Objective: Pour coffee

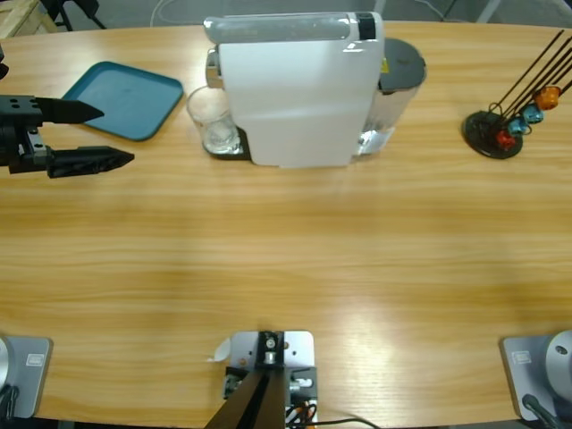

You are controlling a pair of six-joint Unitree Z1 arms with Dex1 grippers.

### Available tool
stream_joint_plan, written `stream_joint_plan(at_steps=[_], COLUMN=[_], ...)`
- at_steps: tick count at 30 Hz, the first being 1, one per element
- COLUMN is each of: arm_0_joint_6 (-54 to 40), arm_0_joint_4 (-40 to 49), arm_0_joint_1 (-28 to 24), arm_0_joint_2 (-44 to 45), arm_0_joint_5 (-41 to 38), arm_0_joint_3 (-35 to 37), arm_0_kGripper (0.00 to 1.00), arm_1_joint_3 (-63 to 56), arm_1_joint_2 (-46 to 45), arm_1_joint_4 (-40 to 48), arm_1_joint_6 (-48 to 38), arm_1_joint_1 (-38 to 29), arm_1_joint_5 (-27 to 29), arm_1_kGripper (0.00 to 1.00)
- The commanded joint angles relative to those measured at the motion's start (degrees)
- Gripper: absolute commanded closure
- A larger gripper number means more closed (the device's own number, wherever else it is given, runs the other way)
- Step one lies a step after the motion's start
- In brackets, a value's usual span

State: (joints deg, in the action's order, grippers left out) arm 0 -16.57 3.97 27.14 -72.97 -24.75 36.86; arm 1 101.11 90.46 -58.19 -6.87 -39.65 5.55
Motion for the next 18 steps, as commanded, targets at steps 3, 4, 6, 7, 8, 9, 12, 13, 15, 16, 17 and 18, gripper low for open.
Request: stream_joint_plan(at_steps=[3,4,6,7,8,9,12,13,15,16,17,18], arm_0_joint_6=[1.12,1.6,1.7,2.02,2.37,2.58,3.06,3.11,3.13,3.13,3.13,3.09], arm_0_joint_4=[-0.63,-0.63,-0.56,-0.55,-0.48,-0.46,-0.37,-0.32,-0.28,-0.28,-0.28,-0.28], arm_0_joint_1=[0.89,1.19,1.86,1.86,1.86,1.86,1.95,1.98,2.04,2.04,2.04,2.04], arm_0_joint_2=[1.32,1.23,1.5,1.73,2.08,2.53,3.41,3.52,3.47,3.34,3.19,3.19], arm_0_joint_5=[0.65,0.51,0.67,0.91,0.93,0.93,0.84,0.88,0.93,0.93,0.93,0.98], arm_0_joint_3=[-2.68,-2.76,-2.79,-2.9,-3.02,-3.14,-3.79,-3.93,-3.9,-3.9,-3.9,-3.9], arm_0_kGripper=[0.0,0.0,0.0,0.0,0.0,0.0,0.0,0.0,0.0,0.0,0.0,0.0], arm_1_joint_3=[-29.17,-33.45,-42.19,-44.7,-46.88,-48.48,-53.97,-55.32,-57.91,-58.84,-59.79,-60.77], arm_1_joint_2=[-17.79,-20.83,-27.37,-29.23,-30.87,-31.96,-35.93,-36.81,-37.81,-38.18,-38.53,-38.87], arm_1_joint_4=[12.38,15.34,21.75,23.19,24.14,24.67,27.76,28.68,31.0,32.12,33.28,34.34], arm_1_joint_6=[1.8,3.09,4.79,4.95,5.28,5.86,6.88,7.38,7.87,7.97,7.9,7.73], arm_1_joint_1=[-0.78,-0.78,-0.78,-0.76,-0.32,0.71,4.91,5.99,8.38,8.76,8.89,8.94], arm_1_joint_5=[-3.65,-5.93,-9.43,-9.33,-8.85,-8.71,-9.12,-9.54,-11.44,-12.05,-12.24,-12.38], arm_1_kGripper=[0.0,0.0,0.0,0.0,0.0,0.0,0.0,0.0,0.0,0.0,0.0,0.0])
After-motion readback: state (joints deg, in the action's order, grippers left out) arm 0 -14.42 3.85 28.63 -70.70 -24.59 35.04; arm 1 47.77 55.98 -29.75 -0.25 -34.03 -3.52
